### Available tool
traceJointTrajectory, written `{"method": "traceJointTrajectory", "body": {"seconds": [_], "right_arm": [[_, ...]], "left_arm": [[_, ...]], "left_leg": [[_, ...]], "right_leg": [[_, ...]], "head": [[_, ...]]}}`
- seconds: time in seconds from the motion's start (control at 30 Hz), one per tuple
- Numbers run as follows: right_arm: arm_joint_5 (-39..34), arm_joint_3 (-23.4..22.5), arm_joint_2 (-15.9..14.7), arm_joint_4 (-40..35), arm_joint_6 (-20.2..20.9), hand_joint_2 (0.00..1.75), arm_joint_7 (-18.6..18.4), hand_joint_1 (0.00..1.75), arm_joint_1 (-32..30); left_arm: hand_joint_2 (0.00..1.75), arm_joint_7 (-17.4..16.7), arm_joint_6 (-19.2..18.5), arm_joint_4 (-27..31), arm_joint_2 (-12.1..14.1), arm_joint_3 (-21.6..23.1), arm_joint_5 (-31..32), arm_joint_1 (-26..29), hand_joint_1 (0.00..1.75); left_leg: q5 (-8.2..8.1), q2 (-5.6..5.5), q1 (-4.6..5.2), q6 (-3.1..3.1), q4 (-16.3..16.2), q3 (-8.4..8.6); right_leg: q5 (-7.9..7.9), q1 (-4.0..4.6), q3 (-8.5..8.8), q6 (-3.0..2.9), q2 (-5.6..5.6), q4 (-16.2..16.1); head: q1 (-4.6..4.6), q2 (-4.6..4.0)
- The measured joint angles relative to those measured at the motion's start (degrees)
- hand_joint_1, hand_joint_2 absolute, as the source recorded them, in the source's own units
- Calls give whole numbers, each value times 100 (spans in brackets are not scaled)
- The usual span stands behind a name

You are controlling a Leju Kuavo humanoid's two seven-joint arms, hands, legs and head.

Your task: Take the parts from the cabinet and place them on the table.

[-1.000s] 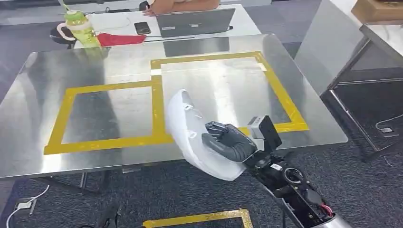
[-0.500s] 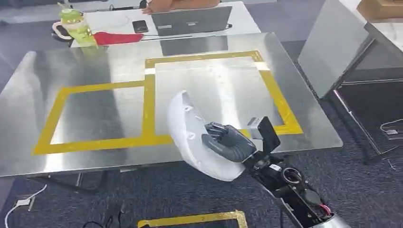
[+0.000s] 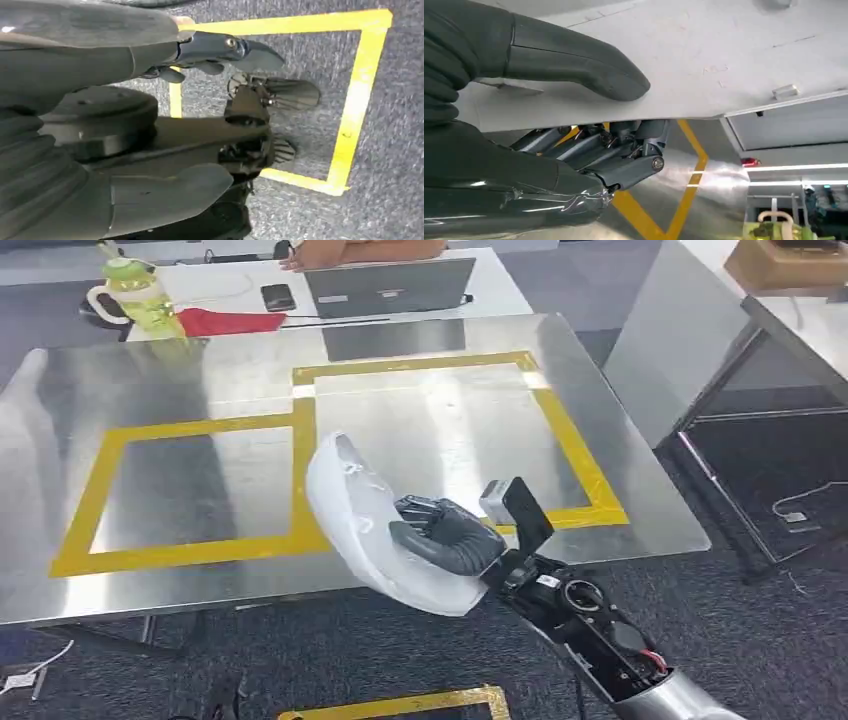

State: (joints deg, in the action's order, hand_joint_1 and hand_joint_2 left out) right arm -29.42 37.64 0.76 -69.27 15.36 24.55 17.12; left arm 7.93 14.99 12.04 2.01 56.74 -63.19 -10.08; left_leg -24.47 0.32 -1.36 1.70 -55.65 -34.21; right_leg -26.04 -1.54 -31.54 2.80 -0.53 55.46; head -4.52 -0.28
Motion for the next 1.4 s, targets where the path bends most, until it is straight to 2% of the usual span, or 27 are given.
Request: {"method": "traceJointTrajectory", "body": {"seconds": [0.07, 0.1, 0.13, 0.17, 0.2, 0.23, 0.27, 0.3, 0.33, 0.47, 0.5, 0.57, 0.63, 0.7, 0.73, 0.77, 0.8, 0.87, 0.9, 1.03, 1.1, 1.13, 1.2, 1.23, 1.27, 1.3, 1.4], "right_arm": [[-15, 11, 0, 0, 42, 175, -2, 175, 4], [-33, 15, 0, 2, 61, 175, 0, 175, 8], [-57, 22, 2, 5, 85, 175, 2, 175, 12], [-68, 31, 2, 7, 90, 175, 0, 175, 11], [-72, 35, 2, 7, 94, 175, -2, 175, 18], [-76, 37, 0, 9, 94, 175, -2, 175, 19], [-76, 44, 2, 9, 96, 175, 2, 175, 20], [-76, 46, 2, 9, 103, 175, 2, 175, 18], [-76, 48, 2, 11, 101, 175, 0, 175, 18], [-74, 48, 2, 13, 92, 175, 0, 175, 19], [-63, 50, 4, 13, 90, 175, 2, 175, 21], [-55, 50, 17, 13, 85, 175, 0, 175, 23], [-57, 59, 18, 13, 88, 175, 4, 175, 35], [-55, 66, 18, 20, 85, 175, 2, 175, 13], [-55, 66, 18, 29, 85, 175, 2, 175, 2], [-55, 68, 17, 33, 85, 175, 2, 175, -4], [-55, 72, 17, 33, 85, 175, 2, 175, -5], [-55, 74, 17, 33, 85, 175, 2, 175, 0], [-55, 74, 17, 35, 85, 175, 2, 175, 3], [-55, 81, 22, 48, 85, 175, 0, 175, -1], [-55, 79, 42, 46, 85, 175, 4, 175, 13], [-55, 79, 44, 46, 88, 175, 9, 175, 21], [-55, 79, 44, 48, 86, 175, 4, 175, 16], [-55, 79, 46, 57, 85, 175, 4, 175, 15], [-55, 79, 46, 61, 85, 175, 4, 175, 15], [-55, 79, 44, 64, 85, 175, 4, 175, 15], [-55, 79, 52, 64, 85, 175, 4, 175, 22]], "left_arm": [[175, -2, 0, 0, 7, 0, 0, 8, 0], [175, -2, 4, 0, 9, 0, 0, 5, 0], [175, -2, 2, 0, 7, 0, 2, 3, 0], [175, -2, -2, 0, 2, 0, 2, 4, 0], [175, -2, -2, 0, -4, 0, 2, 6, 0], [175, -2, -7, 0, -9, 0, 2, 9, 0], [175, -2, -11, 0, -4, 0, 4, 6, 0], [175, -2, -11, 0, 2, 0, 4, 6, 0], [175, -2, -9, 0, 4, 0, 4, 7, 0], [175, -2, -9, 0, 4, 0, 4, 9, 0], [175, -2, -9, 0, 18, 0, 4, 10, 0], [175, -2, -9, 0, 17, 0, 4, 10, 0], [175, -2, -9, 0, 15, 0, 4, 6, 0], [175, -2, -9, 0, 13, 0, 4, 6, 0], [175, -2, -9, 0, 13, 0, 4, 9, 0], [175, -2, -9, 0, 13, 0, 4, 15, 0], [175, -2, -9, 0, 11, 0, 4, 21, 0], [175, -2, -9, 0, 9, 0, 4, 19, 0], [175, -2, -9, 0, 13, 0, 4, 19, 0], [175, 0, -11, 0, 17, 0, 2, 25, 0], [175, 2, -11, 0, 24, 0, 4, 27, 0], [175, 2, -11, 0, 22, 0, 4, 17, 0], [175, 2, -18, 0, 20, 0, 4, 8, 0], [175, 2, -18, 0, 22, 0, 2, 16, 0], [175, 2, -18, 0, 22, 0, 2, 24, 0], [175, 2, -17, 0, 24, 0, 4, 31, 0], [175, 5, -18, 0, 33, 0, 4, 21, 0]], "left_leg": [[20, -29, -29, -71, 45, 35], [19, -47, -16, -99, 48, 42], [2, -63, 23, -80, 35, 42], [-3, -77, 44, -82, 34, 61], [-35, -89, 105, -123, 12, 72], [-28, -92, 144, -134, 30, 78], [-33, -94, 157, -152, 18, 78], [-41, -92, 155, -160, 17, 78], [-43, -91, 155, -163, 10, 77], [-46, -91, 154, -168, 10, 76], [-73, -97, 208, -232, -26, 70], [-13, -95, 95, -305, 148, 165], [7, -82, 86, -326, 226, 258], [-2, -90, 87, -326, 229, 277], [-7, -102, 86, -321, 227, 278], [-17, -123, 77, -305, 223, 285], [-34, -148, 60, -279, 217, 300], [-87, -197, 14, -198, 175, 344], [-122, -217, 11, -143, 143, 339], [-105, -253, 1, 13, 145, 304], [-196, -197, -9, 70, 23, 278], [-367, -133, -8, 79, -276, 132], [-800, -97, -7, 102, -1306, -405], [-917, -93, -7, 102, -1709, -629], [-891, -92, -6, 89, -1836, -729], [-723, -91, 2, 64, -1667, -676], [52, -21, 55, -70, -127, 37]], "right_leg": [[-72, -41, 21, 75, -17, 38], [-238, -36, -65, 70, -3, 267], [-419, 12, -200, 10, -8, 507], [-321, 18, -126, -262, -8, 380], [83, 77, -45, -689, -3, 61], [-123, 50, -25, -652, -4, 94], [-11, 36, -9, -497, -4, 42], [-14, 12, 11, -251, -4, 22], [12, -1, 32, -121, -4, -22], [11, -4, 38, -101, -1, -40], [34, -24, 69, 14, -16, -117], [11, -9, 95, 87, -9, -136], [-304, -1, -90, 58, 26, 370], [-720, -2, -583, 52, 38, 1380], [-794, -4, -778, 56, 37, 1714], [-722, -12, -835, 54, 36, 1752], [-507, -18, -739, 55, 35, 1498], [63, -32, -261, 65, 45, 483], [145, -60, -86, 93, 125, 59], [71, 25, -90, -81, 162, 49], [91, -9, -48, -166, 130, 5], [85, -7, -46, -208, 113, 5], [71, 23, -47, -240, 64, 5], [63, 46, -47, -253, 42, 5], [58, 62, -40, -260, 30, 5], [52, 74, -26, -267, 21, 5], [16, 96, 30, -263, -7, 5]], "head": [[55, 0], [109, 0], [164, 0], [216, 0], [287, 0], [282, 0], [264, 0], [284, 0], [297, 0], [315, 0], [313, 0], [299, 0], [341, 0], [347, 0], [356, 0], [358, 0], [359, 0], [367, 0], [385, 0], [350, 0], [336, 0], [282, 0], [197, 0], [177, 0], [162, 0], [146, 0], [81, 0]]}}
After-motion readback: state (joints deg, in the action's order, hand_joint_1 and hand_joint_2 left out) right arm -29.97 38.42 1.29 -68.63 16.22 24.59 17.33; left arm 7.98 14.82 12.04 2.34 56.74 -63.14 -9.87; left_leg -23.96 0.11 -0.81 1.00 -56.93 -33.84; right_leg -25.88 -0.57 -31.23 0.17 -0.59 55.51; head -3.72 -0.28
